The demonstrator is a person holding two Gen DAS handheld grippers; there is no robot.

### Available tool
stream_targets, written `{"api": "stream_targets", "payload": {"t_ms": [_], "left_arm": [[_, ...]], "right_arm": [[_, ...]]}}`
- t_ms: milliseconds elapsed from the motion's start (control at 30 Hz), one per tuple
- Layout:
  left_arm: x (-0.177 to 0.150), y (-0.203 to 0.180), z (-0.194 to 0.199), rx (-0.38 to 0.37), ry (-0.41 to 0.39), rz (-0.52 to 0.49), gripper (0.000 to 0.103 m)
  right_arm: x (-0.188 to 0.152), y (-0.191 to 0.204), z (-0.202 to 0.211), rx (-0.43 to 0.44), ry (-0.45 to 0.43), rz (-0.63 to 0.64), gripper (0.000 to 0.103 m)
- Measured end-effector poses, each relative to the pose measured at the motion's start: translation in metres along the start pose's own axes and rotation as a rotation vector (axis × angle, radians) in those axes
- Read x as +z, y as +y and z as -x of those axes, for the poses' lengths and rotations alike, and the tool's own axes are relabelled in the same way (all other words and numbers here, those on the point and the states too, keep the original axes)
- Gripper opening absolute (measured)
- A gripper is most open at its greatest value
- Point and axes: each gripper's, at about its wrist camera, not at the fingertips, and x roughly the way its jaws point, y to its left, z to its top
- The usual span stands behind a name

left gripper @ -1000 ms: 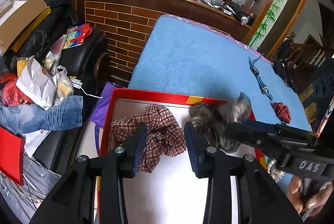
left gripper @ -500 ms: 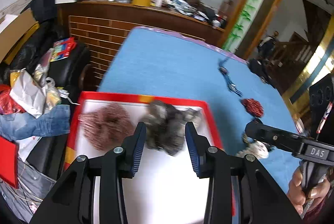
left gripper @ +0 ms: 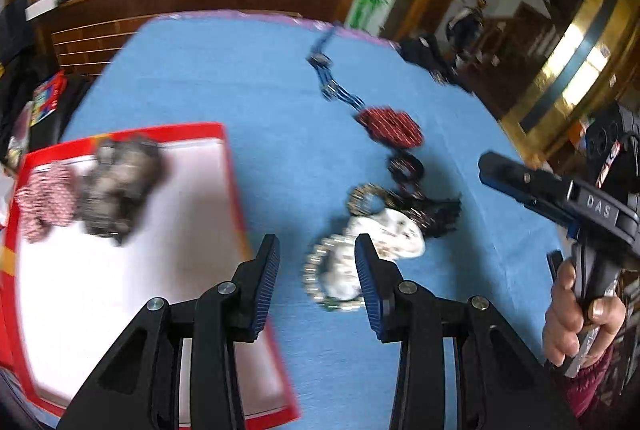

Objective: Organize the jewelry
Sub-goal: 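Grasp the pearl bracelet with the left tool while the right tool reaches the black claw clip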

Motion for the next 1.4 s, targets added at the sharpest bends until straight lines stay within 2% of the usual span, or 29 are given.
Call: {"api": "stream_targets", "payload": {"t_ms": [100, 167, 267, 300, 333, 400, 467, 633, 733, 900, 933, 967, 1067, 1267, 1400], "left_arm": [[-0.004, -0.015, -0.016, 0.002, 0.052, 0.024, 0.037], [-0.012, -0.021, -0.017, -0.010, 0.055, 0.046, 0.037], [-0.035, -0.038, -0.015, 0.002, 0.051, 0.006, 0.035], [-0.042, -0.044, -0.016, 0.012, 0.054, -0.017, 0.032], [-0.049, -0.051, -0.019, 0.030, 0.057, -0.044, 0.023], [-0.057, -0.062, -0.029, 0.053, 0.072, -0.103, 0.019], [-0.060, -0.068, -0.038, 0.113, 0.077, -0.133, 0.018], [-0.060, -0.076, -0.056, 0.155, 0.072, -0.209, 0.018], [-0.056, -0.075, -0.070, 0.171, 0.083, -0.219, 0.018], [-0.051, -0.079, -0.078, 0.206, 0.055, -0.225, 0.017], [-0.050, -0.078, -0.082, 0.213, 0.049, -0.211, 0.009], [-0.048, -0.076, -0.086, 0.201, 0.045, -0.197, 0.009], [-0.045, -0.069, -0.083, 0.101, -0.001, -0.145, 0.009], [-0.032, -0.065, -0.029, -0.045, -0.222, -0.109, 0.008], [-0.025, -0.064, -0.007, -0.086, -0.292, -0.102, 0.008]], "right_arm": [[-0.001, -0.033, 0.004, 0.025, 0.003, -0.053, 0.050], [-0.001, -0.050, 0.005, 0.009, 0.004, -0.092, 0.050], [0.001, -0.064, 0.010, 0.042, 0.020, -0.150, 0.052], [0.001, -0.063, 0.013, 0.055, 0.015, -0.157, 0.052], [0.001, -0.061, 0.015, 0.057, 0.007, -0.153, 0.052], [0.001, -0.059, 0.021, 0.056, -0.010, -0.151, 0.052], [0.000, -0.058, 0.022, 0.058, -0.015, -0.155, 0.052], [0.000, -0.060, 0.022, 0.059, -0.021, -0.163, 0.052], [0.000, -0.061, 0.020, 0.046, -0.025, -0.157, 0.052], [0.000, -0.063, 0.017, 0.035, -0.015, -0.160, 0.052], [0.000, -0.064, 0.015, 0.031, -0.011, -0.161, 0.052], [0.000, -0.065, 0.014, 0.027, -0.007, -0.164, 0.052], [-0.002, -0.068, 0.007, 0.015, 0.015, -0.176, 0.052], [-0.005, -0.077, -0.007, -0.025, 0.058, -0.208, 0.057], [-0.006, -0.080, -0.020, -0.054, 0.068, -0.204, 0.059]]}}
